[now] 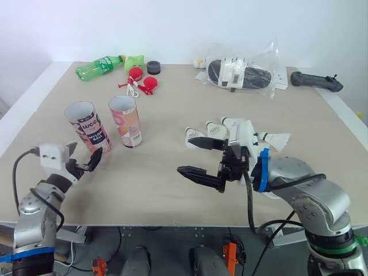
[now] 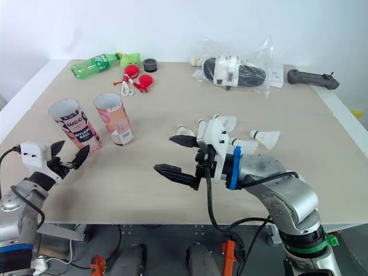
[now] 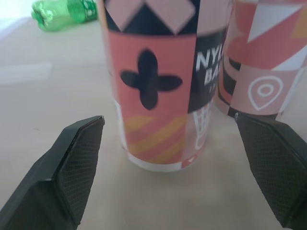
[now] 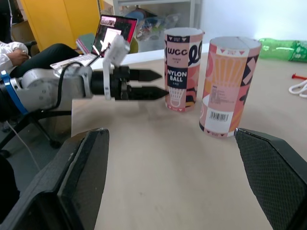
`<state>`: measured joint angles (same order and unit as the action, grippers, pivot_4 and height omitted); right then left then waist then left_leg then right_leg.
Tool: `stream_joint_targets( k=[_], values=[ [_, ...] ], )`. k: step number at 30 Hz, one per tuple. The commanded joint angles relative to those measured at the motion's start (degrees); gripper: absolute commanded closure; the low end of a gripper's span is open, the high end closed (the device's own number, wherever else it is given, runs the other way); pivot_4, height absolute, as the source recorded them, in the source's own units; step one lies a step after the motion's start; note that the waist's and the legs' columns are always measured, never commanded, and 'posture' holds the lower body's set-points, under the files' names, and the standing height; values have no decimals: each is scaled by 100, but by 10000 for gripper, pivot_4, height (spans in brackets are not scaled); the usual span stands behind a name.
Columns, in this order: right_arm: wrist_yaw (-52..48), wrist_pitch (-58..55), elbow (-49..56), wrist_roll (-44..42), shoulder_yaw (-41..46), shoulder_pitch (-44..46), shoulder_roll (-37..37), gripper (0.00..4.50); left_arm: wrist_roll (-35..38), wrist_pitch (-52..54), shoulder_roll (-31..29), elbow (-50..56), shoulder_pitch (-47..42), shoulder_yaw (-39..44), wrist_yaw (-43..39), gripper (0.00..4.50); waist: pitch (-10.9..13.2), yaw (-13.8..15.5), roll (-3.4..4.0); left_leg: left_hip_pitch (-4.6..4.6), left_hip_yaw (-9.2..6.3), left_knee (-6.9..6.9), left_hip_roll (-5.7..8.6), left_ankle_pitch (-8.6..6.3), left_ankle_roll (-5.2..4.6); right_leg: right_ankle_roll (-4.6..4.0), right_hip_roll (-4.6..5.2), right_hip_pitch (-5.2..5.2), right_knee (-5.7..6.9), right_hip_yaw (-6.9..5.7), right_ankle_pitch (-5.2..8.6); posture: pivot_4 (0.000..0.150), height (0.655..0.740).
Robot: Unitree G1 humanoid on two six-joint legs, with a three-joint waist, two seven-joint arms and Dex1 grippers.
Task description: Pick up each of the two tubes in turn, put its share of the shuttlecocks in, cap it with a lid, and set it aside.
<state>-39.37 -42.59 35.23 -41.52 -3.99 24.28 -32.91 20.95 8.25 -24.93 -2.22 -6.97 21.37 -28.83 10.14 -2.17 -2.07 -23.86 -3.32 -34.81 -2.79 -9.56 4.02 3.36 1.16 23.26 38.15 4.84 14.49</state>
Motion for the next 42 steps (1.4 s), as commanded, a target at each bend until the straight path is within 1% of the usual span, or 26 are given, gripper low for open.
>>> stream_joint_targets(
  k=[1, 6, 12, 21, 25, 27, 29, 31, 32, 35, 38, 40, 42],
  values=[
    [62, 98, 92, 21, 14, 176, 69, 475, -162, -336, 21, -303, -186, -54, 82, 0, 0, 0, 0, 0, -1, 0, -1, 1, -1, -1, -2, 0, 0, 0, -1, 1500, 7400],
    [126, 119, 23, 86, -68, 235, 182, 475, -432, -776, 101, -1260, -802, -264, 217, 0, 0, 2, -1, -1, -2, -2, -3, 2, -3, -1, -5, 0, 0, -1, -5, 1500, 7400],
    [106, 100, 2, 167, -96, 261, 237, 475, -563, -1358, 220, -2328, -1518, -418, 200, 0, 0, 16, 0, -7, -5, -8, -3, 7, -4, 5, -7, 0, -1, -2, -14, 1500, 7400],
    [143, 27, 62, 147, -57, 283, 248, 475, -632, -1976, 206, -3536, -2155, -484, 108, 0, 0, 14, 0, -8, -7, -7, -3, 7, -5, 5, -8, 1, 0, -2, -14, 1500, 7400],
    [159, 14, 67, 139, -55, 290, 248, 475, -634, -2152, 194, -3856, -2346, -481, 57, 0, 0, 13, 0, -8, -7, -8, -3, 8, -4, 8, -7, 0, 0, -2, -16, 1500, 7400],
    [165, 9, 66, 137, -58, 294, 248, 475, -635, -2227, 202, -3954, -2398, -482, 36, 0, 0, 13, 0, -8, -6, -8, -3, 8, -4, 8, -7, 0, 0, -2, -16, 1500, 7400],
    [171, 4, 68, 134, -58, 296, 247, 0, -625, -2279, 215, -4021, -2429, -476, 25, 5248, 0, 12, 0, -8, -7, -7, -3, 8, -4, 8, -7, 0, 0, -2, -16, 1500, 7400],
    [175, 2, 73, 128, -55, 292, 241, 0, -629, -2301, 227, -4070, -2448, -499, 2, 12063, 0, 12, 0, -8, -7, -8, -3, 8, -4, 8, -7, 0, 0, -2, -16, 1500, 7400],
    [179, -1, 77, 123, -54, 292, 240, 0, -634, -2286, 232, -4088, -2456, -514, -5, 13336, 0, 12, 0, -8, -6, -8, -3, 8, -4, 8, -7, 0, 0, -2, -16, 1500, 7400],
    [191, -14, 92, 105, -50, 295, 238, 0, -631, -2300, 243, -4086, -2442, -515, 1, 13336, 0, 11, 0, -8, -7, -8, -3, 8, -4, 9, -7, -1, 0, -2, -16, 1500, 7400],
    [200, -53, 138, 62, -20, 280, 221, 0, -528, -2267, 178, -3822, -2267, -395, 28, 13336, 0, 10, 0, -8, -7, -8, -3, 8, -4, 9, -7, 0, 0, -2, -16, 1500, 7400],
    [183, -101, 204, -18, 68, 217, 160, 0, -403, -2154, 72, -3355, -1979, -307, -57, 13336, 0, -2, 0, -9, -7, -7, -3, 8, -4, 9, -7, 0, -1, -1, -16, 1500, 7400],
    [128, -156, 248, -134, 243, 109, 24, 0, -242, -1881, -119, -2563, -1511, -244, -206, 13336, 0, -61, 0, -12, -3, -4, -5, 8, -3, 8, -6, 5, -1, 4, -14, 1500, 7400]
  ],
)
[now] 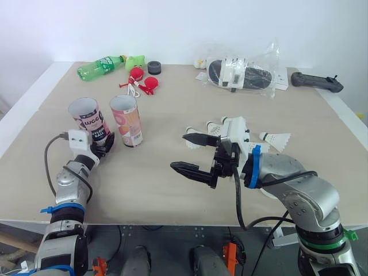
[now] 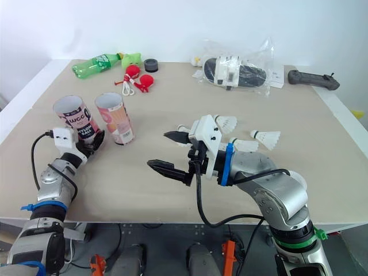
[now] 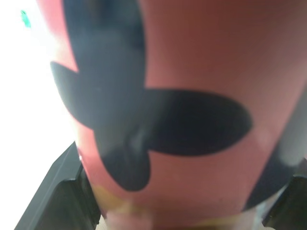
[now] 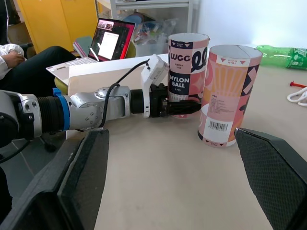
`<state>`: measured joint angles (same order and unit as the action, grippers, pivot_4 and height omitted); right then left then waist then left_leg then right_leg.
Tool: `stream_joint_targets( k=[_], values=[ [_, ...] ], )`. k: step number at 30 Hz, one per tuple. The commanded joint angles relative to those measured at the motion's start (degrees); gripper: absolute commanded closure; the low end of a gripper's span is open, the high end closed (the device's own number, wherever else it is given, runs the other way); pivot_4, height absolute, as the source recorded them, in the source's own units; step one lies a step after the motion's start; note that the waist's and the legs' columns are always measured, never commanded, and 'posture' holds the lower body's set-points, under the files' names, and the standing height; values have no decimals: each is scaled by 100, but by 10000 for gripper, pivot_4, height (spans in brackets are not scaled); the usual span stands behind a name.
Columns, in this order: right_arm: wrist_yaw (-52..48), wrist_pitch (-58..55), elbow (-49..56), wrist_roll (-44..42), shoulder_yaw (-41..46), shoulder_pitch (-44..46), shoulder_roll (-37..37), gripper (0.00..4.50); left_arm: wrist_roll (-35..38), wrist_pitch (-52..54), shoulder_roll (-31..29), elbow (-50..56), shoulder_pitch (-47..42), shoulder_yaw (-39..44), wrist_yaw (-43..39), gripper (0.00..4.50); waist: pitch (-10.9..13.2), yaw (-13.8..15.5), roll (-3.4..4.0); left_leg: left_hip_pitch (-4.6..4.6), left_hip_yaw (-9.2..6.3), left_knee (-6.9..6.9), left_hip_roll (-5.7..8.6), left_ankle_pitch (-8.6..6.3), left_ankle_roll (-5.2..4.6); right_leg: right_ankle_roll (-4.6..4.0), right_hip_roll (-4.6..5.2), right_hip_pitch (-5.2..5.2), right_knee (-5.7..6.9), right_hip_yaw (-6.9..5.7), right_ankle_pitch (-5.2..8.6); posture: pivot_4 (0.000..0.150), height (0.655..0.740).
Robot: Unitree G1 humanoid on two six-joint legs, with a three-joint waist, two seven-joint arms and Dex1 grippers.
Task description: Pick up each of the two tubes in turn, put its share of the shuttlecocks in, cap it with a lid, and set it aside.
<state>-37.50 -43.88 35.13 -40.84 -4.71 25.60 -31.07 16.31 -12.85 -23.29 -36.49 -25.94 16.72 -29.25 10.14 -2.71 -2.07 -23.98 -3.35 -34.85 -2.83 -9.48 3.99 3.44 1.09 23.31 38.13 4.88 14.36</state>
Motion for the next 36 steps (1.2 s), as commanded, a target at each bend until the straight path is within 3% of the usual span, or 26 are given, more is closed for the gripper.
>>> stream_joint_targets(
  k=[1, 3, 7, 10, 17, 20, 25, 31, 36],
  values=[
    [-88, -54, 267, -274, 428, -91, -245, 0, 327, 451, -411, 1358, 677, 233, -280, 13336, 1, -8, 0, -1, 0, 3, -1, 0, 0, -2, 0, 3, 0, -1, 3, 1500, 7400],
    [-115, -93, 270, -387, 605, -210, -386, 0, 452, 852, -673, 2218, 1199, 198, -525, 13336, 1, -20, -1, -3, 0, 9, -6, 0, 0, -7, -3, 7, 0, -3, 6, 1500, 7400],
    [-118, -72, 220, -260, 895, -737, -738, 0, 564, 1619, -1773, 3915, 2558, 186, -1488, 13336, 2, 0, 0, 6, 0, 26, -10, -1, 1, -22, -2, 8, 1, -7, 18, 1500, 7400],
    [39, 103, 113, 34, 1043, -1163, -849, 0, 797, 2167, -2492, 4663, 3046, 312, -2052, 13336, 7, 34, 9, 7, 5, 31, -13, -1, 2, -53, 7, 7, 0, -17, 42, 1500, 7400],
    [891, 557, -204, 1441, 552, -1369, -627, 0, 856, 3090, -3785, 5642, 3212, 94, -3054, 13336, 9, 6, 12, 6, 32, 25, -18, 2, 4, -56, 26, 17, -1, -26, 36, 1500, 7400],
    [1693, 570, -327, 2245, -223, -1157, 24, 0, 618, 3589, -4447, 5839, 2565, -620, -3438, 13336, 9, -12, 10, 3, 28, 30, -25, 2, 3, -63, 9, 26, 0, -25, 40, 1500, 7400],
    [2466, 575, -717, 3090, -925, -874, 916, 0, 319, 3908, -4768, 5832, 1948, -1375, -3734, 13336, 14, -21, 20, -37, 28, 41, -40, 1, 2, -47, -16, 68, 7, -13, 31, 1500, 7400],
    [3028, 997, -1744, 3859, -1329, -641, 1708, 0, -122, 3979, -4536, 5524, 1061, -2168, -3821, 13336, 13, -8, 19, -78, 21, 41, -48, -1, 1, -49, -27, 102, 10, -20, 36, 1500, 7400],
    [3158, 1308, -2469, 4138, -1330, -343, 2187, 0, -194, 3991, -4397, 5416, 846, -2293, -3893, 13336, 13, -26, 19, -76, 21, 36, -52, -1, 1, -50, -32, 102, 13, -18, 31, 1500, 7400]
  ],
)
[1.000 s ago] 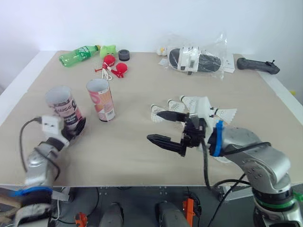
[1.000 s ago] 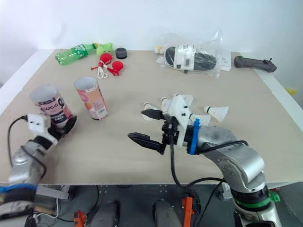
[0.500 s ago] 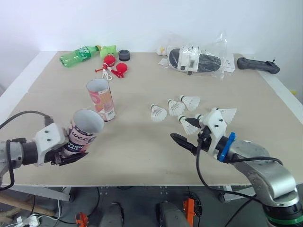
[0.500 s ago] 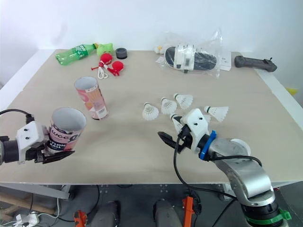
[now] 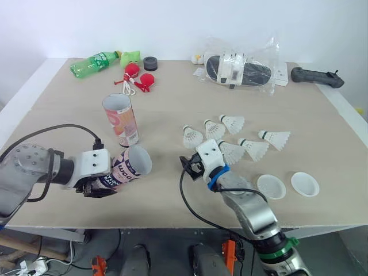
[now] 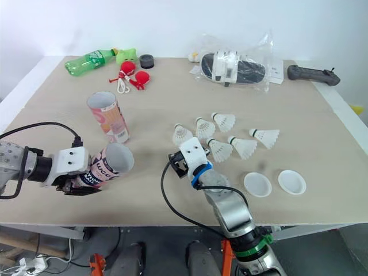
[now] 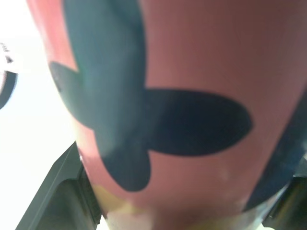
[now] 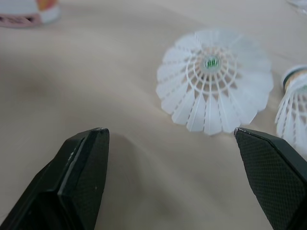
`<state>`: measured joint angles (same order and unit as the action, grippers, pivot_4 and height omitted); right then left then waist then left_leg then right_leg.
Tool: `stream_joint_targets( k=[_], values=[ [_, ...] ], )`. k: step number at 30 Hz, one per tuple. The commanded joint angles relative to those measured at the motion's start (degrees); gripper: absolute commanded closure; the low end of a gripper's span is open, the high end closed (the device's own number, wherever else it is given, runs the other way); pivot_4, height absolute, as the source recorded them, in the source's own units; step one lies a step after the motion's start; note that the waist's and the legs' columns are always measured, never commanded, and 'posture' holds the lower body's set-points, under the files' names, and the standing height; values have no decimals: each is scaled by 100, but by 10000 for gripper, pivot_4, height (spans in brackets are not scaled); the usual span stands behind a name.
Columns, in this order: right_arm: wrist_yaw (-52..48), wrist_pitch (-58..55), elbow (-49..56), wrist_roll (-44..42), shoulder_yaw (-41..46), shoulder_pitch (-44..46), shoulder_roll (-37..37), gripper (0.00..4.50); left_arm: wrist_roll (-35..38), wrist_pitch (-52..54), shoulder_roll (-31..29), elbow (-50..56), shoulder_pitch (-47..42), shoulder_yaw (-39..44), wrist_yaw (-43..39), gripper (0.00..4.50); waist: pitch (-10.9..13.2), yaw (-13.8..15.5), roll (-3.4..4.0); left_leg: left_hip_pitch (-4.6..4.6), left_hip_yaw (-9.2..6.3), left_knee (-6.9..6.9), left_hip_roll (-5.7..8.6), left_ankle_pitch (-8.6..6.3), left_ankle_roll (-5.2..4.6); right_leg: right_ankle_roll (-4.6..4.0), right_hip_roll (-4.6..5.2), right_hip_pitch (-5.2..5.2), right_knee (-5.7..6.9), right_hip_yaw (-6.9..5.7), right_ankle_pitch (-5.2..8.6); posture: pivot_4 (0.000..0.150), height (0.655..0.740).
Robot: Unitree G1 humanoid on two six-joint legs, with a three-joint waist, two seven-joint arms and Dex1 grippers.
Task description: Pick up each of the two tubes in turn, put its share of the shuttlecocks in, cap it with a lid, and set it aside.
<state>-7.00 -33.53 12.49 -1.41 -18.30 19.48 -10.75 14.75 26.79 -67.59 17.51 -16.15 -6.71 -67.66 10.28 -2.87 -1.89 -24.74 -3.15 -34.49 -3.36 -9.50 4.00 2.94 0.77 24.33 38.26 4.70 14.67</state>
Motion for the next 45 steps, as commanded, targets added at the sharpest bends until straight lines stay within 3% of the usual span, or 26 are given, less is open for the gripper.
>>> stream_joint_targets(
  k=[1, 17, 18, 19, 21, 26, 28, 37, 45],
  values=[
    [118, 347, -334, 256, 27, 328, 216, 0, -41, 44, 56, 6, -158, 47, -71, 13336, 0, -10, 0, 1, 0, -2, -4, 0, 0, -2, -6, 0, 1, 1, -4, 1500, 7400],
    [514, 1385, -2811, 552, 538, 1644, 1258, 0, -142, 68, 303, -41, -226, 48, -101, 13336, -1, -28, -2, 31, -4, -17, -27, 5, 0, -31, -40, 1, 75, 6, 1, 1500, 7400],
    [519, 1437, -2975, 514, 608, 1708, 1315, 4156, -153, 58, 316, -63, -232, 50, -103, 13518, -1, -28, -2, 33, -5, -17, -28, 6, -2, -32, -41, 0, 77, 6, 2, 1500, 7400],
    [502, 1495, -3094, 481, 655, 1748, 1363, 4156, -161, 49, 326, -79, -233, 54, -106, 13518, -1, -33, -1, 33, -5, -17, -28, 6, -2, -33, -41, 0, 77, 6, 2, 1500, 7400],
    [418, 1606, -3283, 471, 685, 1796, 1425, 11161, -181, 34, 345, -113, -241, 45, -110, 13518, -1, -45, -2, 35, -5, -17, -28, 6, -2, -33, -42, 0, 79, 7, 2, 1500, 7400],
    [400, 1826, -3533, 477, 779, 1860, 1505, 36856, -201, 19, 397, -136, -240, 23, -114, 13518, -1, -47, -2, 36, -5, -17, -29, 6, -3, -33, -43, 0, 80, 8, 2, 1500, 7400],
    [380, 1873, -3587, 478, 807, 1885, 1524, 44770, -213, 16, 421, -159, -258, 15, -121, 13518, -1, -48, -2, 37, -5, -17, -29, 6, -2, -33, -43, -1, 81, 8, 1, 1500, 7400],
    [193, 1689, -2969, 458, 739, 1664, 1548, 44770, -308, -7, 527, -240, -333, -39, -173, 13518, -1, -55, -1, 41, -5, -16, -31, 7, -4, -35, -46, -3, 84, 8, 1, 1500, 7400],
    [-600, -255, 88, -221, 789, 1310, 1184, 44770, -362, -1, 636, -257, -331, -85, -200, 13518, 1, -43, 2, 39, -8, -16, -31, 7, -4, -36, -46, -3, 86, 7, 3, 1500, 7400]
  ],
)
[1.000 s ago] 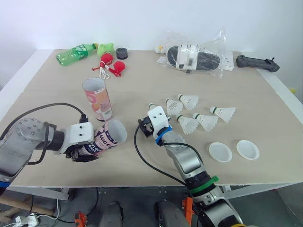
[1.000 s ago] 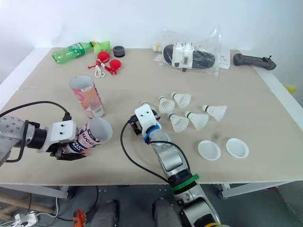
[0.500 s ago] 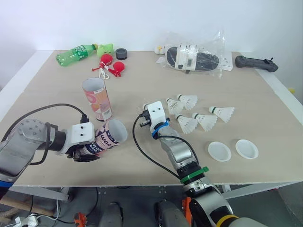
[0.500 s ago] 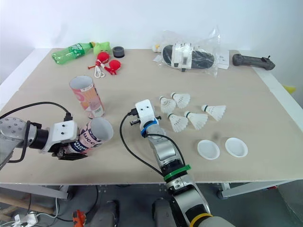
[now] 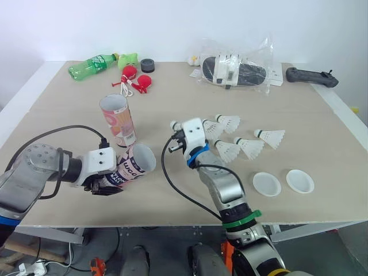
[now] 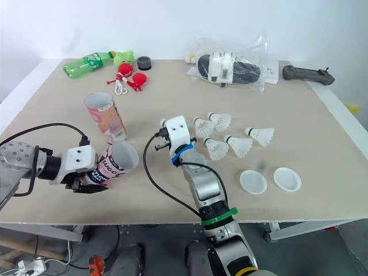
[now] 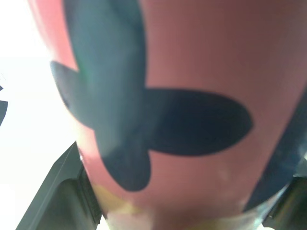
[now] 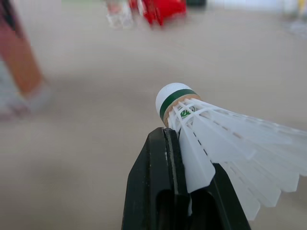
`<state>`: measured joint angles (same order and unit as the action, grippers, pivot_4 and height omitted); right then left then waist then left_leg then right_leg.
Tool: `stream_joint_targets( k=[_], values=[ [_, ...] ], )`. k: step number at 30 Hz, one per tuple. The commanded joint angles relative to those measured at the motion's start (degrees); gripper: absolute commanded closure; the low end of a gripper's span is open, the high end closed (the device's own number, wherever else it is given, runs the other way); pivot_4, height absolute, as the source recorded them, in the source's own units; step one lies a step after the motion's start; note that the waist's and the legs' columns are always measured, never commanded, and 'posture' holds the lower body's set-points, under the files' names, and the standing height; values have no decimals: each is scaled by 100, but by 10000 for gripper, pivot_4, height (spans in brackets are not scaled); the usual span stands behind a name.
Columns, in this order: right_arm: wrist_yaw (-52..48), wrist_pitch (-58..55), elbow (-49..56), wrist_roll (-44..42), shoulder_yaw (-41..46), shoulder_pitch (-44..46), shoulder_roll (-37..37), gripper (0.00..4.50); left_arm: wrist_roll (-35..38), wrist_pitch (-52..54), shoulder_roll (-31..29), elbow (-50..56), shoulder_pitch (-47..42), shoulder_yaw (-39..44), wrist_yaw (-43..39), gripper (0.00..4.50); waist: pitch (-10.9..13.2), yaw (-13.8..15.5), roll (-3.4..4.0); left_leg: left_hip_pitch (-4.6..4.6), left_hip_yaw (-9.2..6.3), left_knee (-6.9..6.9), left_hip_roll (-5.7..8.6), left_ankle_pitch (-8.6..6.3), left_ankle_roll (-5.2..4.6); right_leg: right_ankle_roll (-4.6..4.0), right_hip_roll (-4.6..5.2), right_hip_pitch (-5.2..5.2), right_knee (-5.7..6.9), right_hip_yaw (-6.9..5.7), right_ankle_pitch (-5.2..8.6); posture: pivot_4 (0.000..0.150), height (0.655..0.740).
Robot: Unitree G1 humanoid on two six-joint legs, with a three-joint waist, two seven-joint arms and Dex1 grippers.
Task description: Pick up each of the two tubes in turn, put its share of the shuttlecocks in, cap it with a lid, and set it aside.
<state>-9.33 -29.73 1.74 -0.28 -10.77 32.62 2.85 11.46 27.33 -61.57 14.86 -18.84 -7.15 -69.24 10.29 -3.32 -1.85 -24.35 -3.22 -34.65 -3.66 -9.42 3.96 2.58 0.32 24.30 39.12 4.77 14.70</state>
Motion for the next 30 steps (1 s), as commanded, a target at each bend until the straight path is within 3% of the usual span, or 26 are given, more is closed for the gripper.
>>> stream_joint_targets(
  k=[1, 4, 7, 15, 25, 30],
  values=[
    [-589, -934, 1626, -544, 61, -20, -335, 44770, -45, -63, 58, -11, -76, -66, -47, 13518, 0, 8, 0, 2, 0, 0, 0, 0, 0, 0, 0, -1, 0, -1, 0, 1500, 7400],
    [-1410, -1687, 2814, -1251, 63, -22, -1036, 44770, -83, -87, 131, -72, -131, -147, -62, 13518, 1, 57, 3, 0, 0, -2, 1, 0, 0, 1, 2, -3, 0, 0, 0, 1500, 7400],
    [-2116, -2076, 3370, -1832, 193, 74, -1784, 44770, -102, -105, 183, -136, -183, -193, -83, 13518, 0, 57, 7, 6, 0, -3, 0, 0, 0, 0, 1, -7, 0, -1, 1, 1500, 7400],
    [-3833, -1775, 3340, -2168, -137, 483, -3688, 44770, -233, -167, 334, -304, -266, -299, -98, 13518, 6, 66, 23, 12, 3, -18, 2, 9, -14, -2, 3, -19, 1, 3, -2, 1500, 7400],
    [-4114, -1381, 2887, -1979, -1021, 1072, -3421, 44770, -304, -113, 434, -285, -333, -315, -136, 13518, 4, 74, 26, 11, 2, -31, 5, 11, -17, -3, 3, -26, 1, 3, -3, 1500, 7400],
    [-4066, -1315, 2714, -1895, -1070, 1101, -3314, 44770, -295, -77, 424, -232, -299, -287, -117, 13518, 4, 76, 26, 9, 2, -34, 6, 11, -17, -3, 6, -27, 1, 3, -3, 1500, 7400]
  ],
)
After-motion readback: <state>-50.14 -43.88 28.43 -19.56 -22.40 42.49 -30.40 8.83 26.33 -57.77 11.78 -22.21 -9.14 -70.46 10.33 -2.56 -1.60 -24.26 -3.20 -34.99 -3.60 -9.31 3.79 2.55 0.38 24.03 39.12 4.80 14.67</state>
